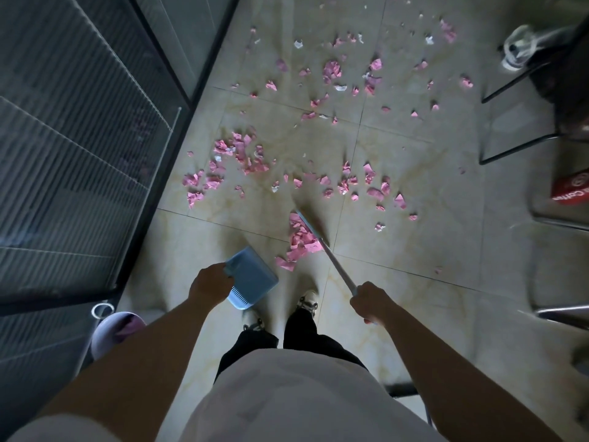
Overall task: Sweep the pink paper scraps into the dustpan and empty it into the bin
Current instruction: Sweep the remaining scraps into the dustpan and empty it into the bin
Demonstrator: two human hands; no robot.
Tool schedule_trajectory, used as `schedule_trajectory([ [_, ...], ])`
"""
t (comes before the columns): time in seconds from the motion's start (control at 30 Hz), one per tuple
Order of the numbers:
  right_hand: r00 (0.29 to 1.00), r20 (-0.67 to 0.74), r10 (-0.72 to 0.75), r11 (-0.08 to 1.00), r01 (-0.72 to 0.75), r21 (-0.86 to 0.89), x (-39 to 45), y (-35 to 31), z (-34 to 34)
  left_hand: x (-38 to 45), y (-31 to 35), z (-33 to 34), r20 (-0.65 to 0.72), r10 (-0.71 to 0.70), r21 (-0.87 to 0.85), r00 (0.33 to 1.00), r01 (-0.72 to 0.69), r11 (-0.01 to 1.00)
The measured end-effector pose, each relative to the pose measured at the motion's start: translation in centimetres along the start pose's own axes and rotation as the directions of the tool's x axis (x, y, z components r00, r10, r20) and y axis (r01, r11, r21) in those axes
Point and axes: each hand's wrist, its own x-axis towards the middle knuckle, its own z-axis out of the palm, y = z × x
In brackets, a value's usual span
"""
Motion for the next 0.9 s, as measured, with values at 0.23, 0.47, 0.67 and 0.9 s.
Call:
schedule_trajectory([
  [0.23,0.999,0.043,0.025,0.996,-0.021,-0.085,-1.2,-1.9,2.4,-0.6,-1.8,0.3,-0.013,-0.053,-0.118,0.998,0.051,0.992],
  [0.47,0.996,0.088,0.011,0.989,0.003,-0.147,-2.8,-4.3,7.6,-1.7,-4.5,0.5,0.056,-0.088,-0.194,0.995,0.097,0.976],
  [0.67,0.991,0.129,-0.023,0.989,0.042,-0.145,-4.9,-5.6,9.6,-2.6,-6.0,0.9,0.095,-0.076,-0.207,0.993,0.095,0.974],
  [0.9,0.990,0.139,-0.032,0.992,0.049,-0.114,-7.6,-6.6,8.9,-2.7,-5.8,1.1,0.090,-0.077,-0.231,0.993,0.096,0.968],
])
